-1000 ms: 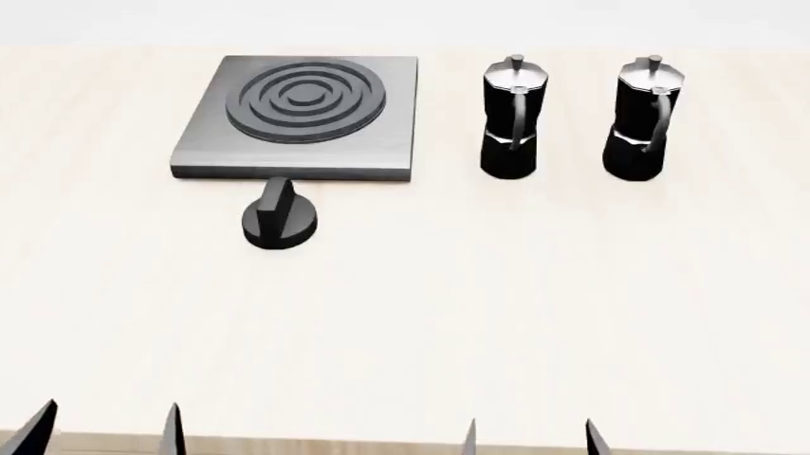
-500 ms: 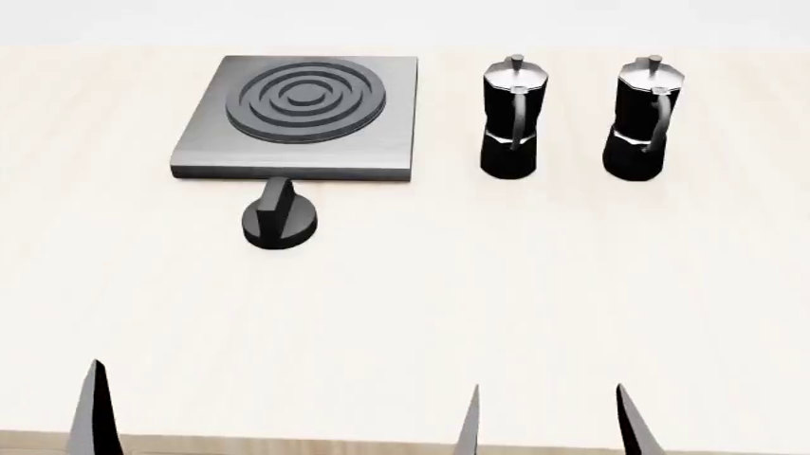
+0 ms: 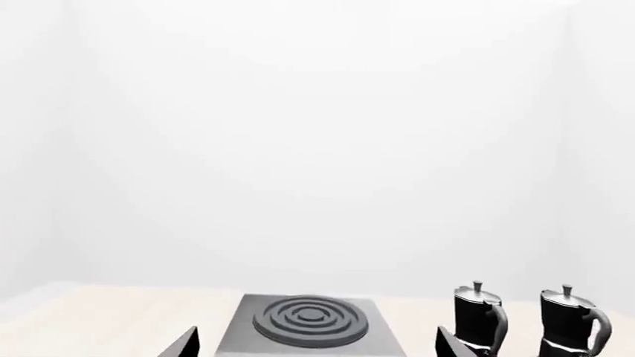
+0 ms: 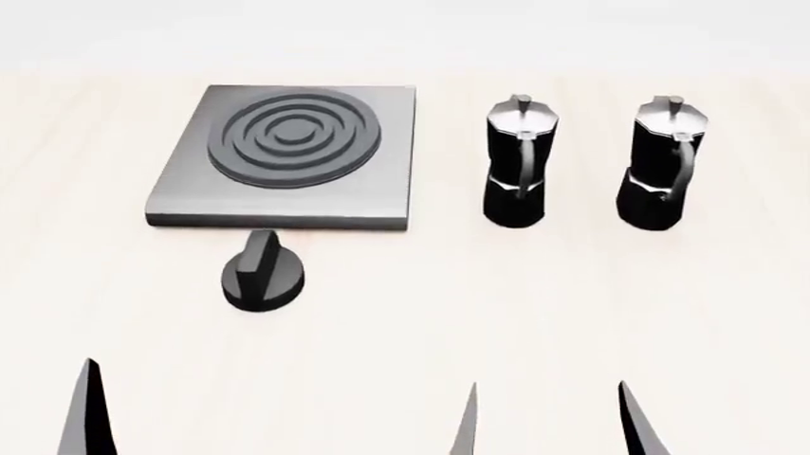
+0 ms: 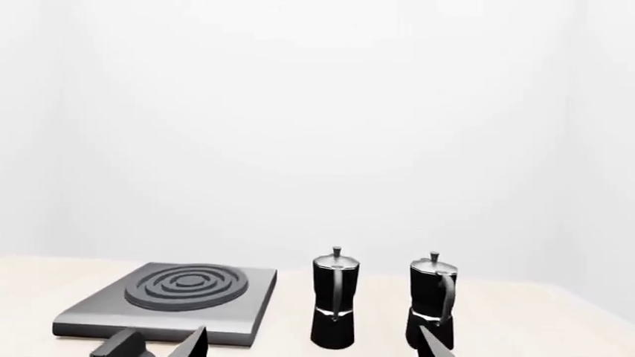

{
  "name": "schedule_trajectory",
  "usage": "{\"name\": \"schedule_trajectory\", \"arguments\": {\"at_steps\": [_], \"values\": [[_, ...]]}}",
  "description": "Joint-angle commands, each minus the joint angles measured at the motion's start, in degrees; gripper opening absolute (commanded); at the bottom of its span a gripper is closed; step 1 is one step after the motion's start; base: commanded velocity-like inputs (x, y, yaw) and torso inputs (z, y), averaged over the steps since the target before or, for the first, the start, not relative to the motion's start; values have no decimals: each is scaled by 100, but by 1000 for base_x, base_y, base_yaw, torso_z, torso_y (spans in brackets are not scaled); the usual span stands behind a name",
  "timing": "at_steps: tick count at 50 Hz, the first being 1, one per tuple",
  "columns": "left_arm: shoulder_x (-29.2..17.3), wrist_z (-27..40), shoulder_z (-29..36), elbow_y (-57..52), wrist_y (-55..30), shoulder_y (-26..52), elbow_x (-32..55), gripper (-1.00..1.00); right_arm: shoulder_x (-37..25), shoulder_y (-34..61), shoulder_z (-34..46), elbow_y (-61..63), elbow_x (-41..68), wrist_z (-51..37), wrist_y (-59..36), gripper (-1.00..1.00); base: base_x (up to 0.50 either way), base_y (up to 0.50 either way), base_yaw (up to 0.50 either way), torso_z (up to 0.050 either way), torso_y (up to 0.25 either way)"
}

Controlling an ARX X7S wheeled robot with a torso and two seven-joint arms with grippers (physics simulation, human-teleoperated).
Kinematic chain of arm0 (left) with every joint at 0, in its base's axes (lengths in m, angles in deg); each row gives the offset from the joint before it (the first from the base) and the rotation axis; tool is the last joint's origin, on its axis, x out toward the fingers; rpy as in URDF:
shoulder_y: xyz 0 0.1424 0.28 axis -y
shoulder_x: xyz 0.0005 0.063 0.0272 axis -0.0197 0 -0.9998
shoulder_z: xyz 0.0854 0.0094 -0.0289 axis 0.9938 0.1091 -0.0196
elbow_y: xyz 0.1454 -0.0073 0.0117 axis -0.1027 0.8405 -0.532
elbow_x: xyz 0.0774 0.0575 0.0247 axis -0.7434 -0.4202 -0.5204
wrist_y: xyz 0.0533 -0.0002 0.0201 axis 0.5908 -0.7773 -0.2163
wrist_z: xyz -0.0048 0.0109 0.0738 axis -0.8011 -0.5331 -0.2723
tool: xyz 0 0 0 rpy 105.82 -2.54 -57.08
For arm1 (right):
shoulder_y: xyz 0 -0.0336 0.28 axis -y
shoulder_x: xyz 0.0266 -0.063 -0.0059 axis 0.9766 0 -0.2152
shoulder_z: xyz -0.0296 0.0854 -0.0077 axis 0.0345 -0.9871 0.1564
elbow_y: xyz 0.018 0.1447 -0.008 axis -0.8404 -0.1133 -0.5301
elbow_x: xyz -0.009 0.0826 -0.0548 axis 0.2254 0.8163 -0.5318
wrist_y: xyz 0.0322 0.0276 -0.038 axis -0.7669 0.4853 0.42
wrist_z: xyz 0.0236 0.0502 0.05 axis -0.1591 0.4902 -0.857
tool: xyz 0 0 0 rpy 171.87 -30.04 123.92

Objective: Put both moka pots on the stove.

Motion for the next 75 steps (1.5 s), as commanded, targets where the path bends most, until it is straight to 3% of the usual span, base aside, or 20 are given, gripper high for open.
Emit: {"name": "schedule_trajectory", "arguments": {"at_steps": [1, 43, 75], "values": [[-56, 50, 43, 33, 49, -4, 37, 100, -65, 22, 52, -73, -29, -77, 40, 100, 359, 0, 0, 0, 0], [-229, 229, 162, 77, 138, 5, 151, 100, -206, 95, 205, -244, 29, -280, 66, 100, 361, 0, 0, 0, 0], [-343, 350, 255, 116, 188, 11, 196, 100, -369, 61, 293, -335, 279, -329, 310, 100, 0, 61, 0, 0, 0]]}}
